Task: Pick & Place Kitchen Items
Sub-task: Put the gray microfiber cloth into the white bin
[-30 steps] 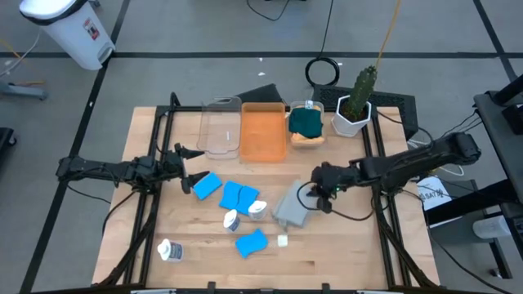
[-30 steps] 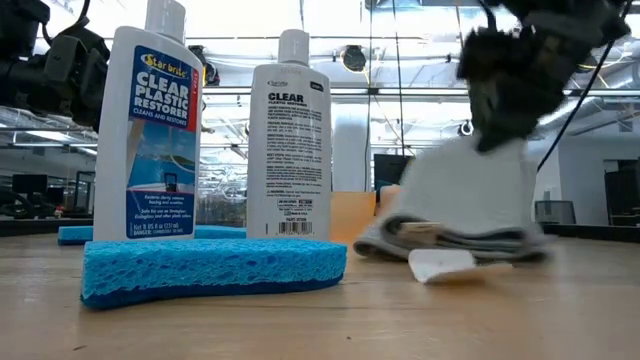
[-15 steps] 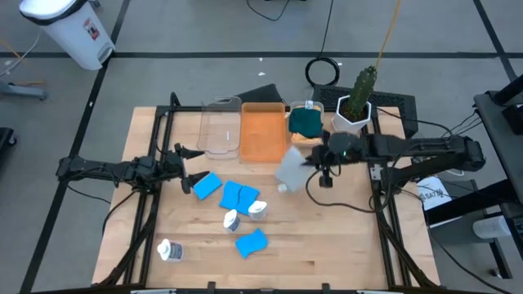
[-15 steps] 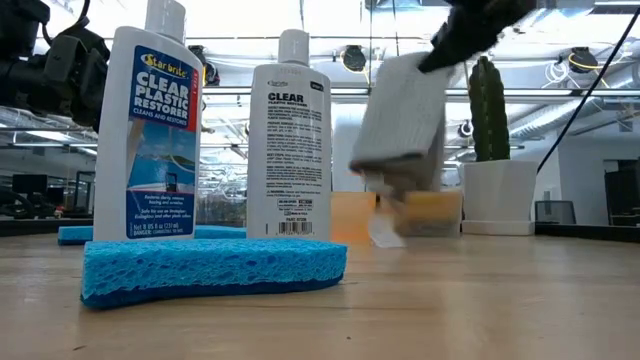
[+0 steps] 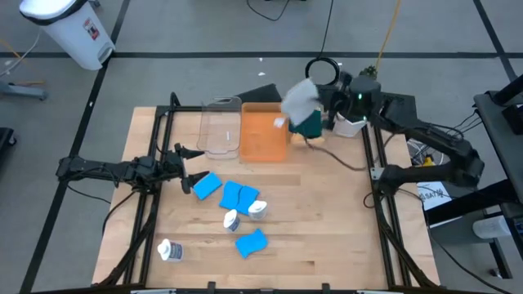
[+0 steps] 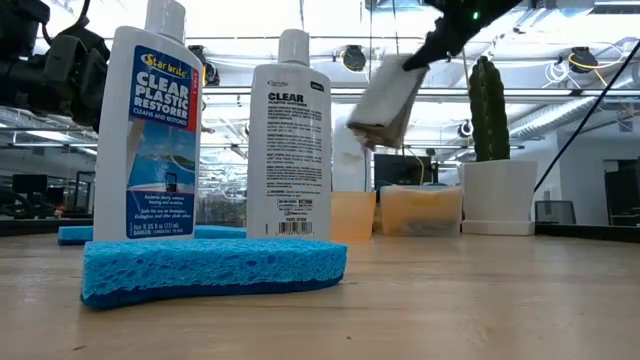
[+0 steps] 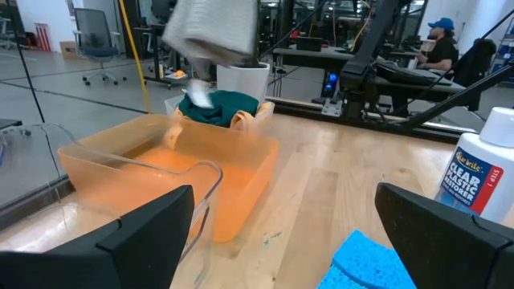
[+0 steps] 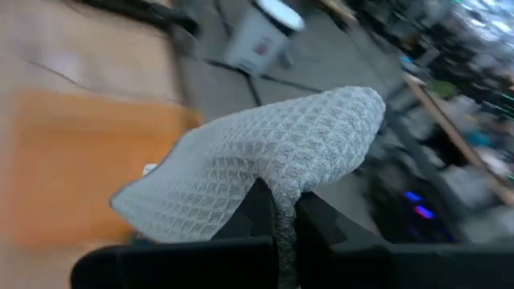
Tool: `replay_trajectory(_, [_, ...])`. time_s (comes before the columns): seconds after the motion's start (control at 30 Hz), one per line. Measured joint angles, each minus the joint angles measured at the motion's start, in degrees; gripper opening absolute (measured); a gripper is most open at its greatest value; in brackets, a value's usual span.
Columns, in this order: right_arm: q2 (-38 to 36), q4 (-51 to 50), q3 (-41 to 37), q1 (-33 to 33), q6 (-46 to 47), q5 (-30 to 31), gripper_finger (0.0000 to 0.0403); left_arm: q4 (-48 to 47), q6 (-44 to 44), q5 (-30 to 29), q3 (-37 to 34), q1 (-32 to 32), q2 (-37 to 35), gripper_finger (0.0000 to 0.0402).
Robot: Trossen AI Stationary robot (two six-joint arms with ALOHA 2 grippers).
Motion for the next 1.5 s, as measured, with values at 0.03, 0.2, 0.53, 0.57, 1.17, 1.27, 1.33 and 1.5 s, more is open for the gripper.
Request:
replay_trajectory(0.03, [0.5,0.4,0.0,-2.3,-1.4,0.0,0.0000,0.0,0.0,0.0,0.0,0.0,0.0,0.0395])
replay_trajectory(0.2, [4.8,4.7,0.0,-12.2,-10.9,-0.1,0.0000,0.0,0.0,0.0,0.0,0.0,0.0,0.0395])
replay_trajectory(0.53, [16.1,10.5,0.0,-15.2,-34.1,-3.6,0.0000,0.0,0.0,0.0,0.0,0.0,0.0,0.0395])
replay_trajectory(0.57, [16.6,9.9,0.0,-14.6,-34.1,-3.8,0.0000,0.0,0.0,0.0,0.0,0.0,0.0,0.0395])
replay_trajectory(1.17, [12.5,-8.7,-0.1,-7.6,-29.2,-0.7,0.0000,0.0,0.0,0.0,0.0,0.0,0.0,0.0395])
replay_trajectory(1.27, [10.9,-11.9,-0.1,-7.4,-27.7,-0.3,0.0000,0.0,0.0,0.0,0.0,0.0,0.0,0.0395])
replay_trajectory(1.33, [9.9,-13.8,-0.1,-7.4,-25.9,-0.3,0.0000,0.0,0.0,0.0,0.0,0.0,0.0,0.0395])
replay_trajectory(1.5, [8.4,-18.8,-0.1,-7.4,-20.4,-0.7,0.0000,0.0,0.0,0.0,0.0,0.0,0.0,0.0395])
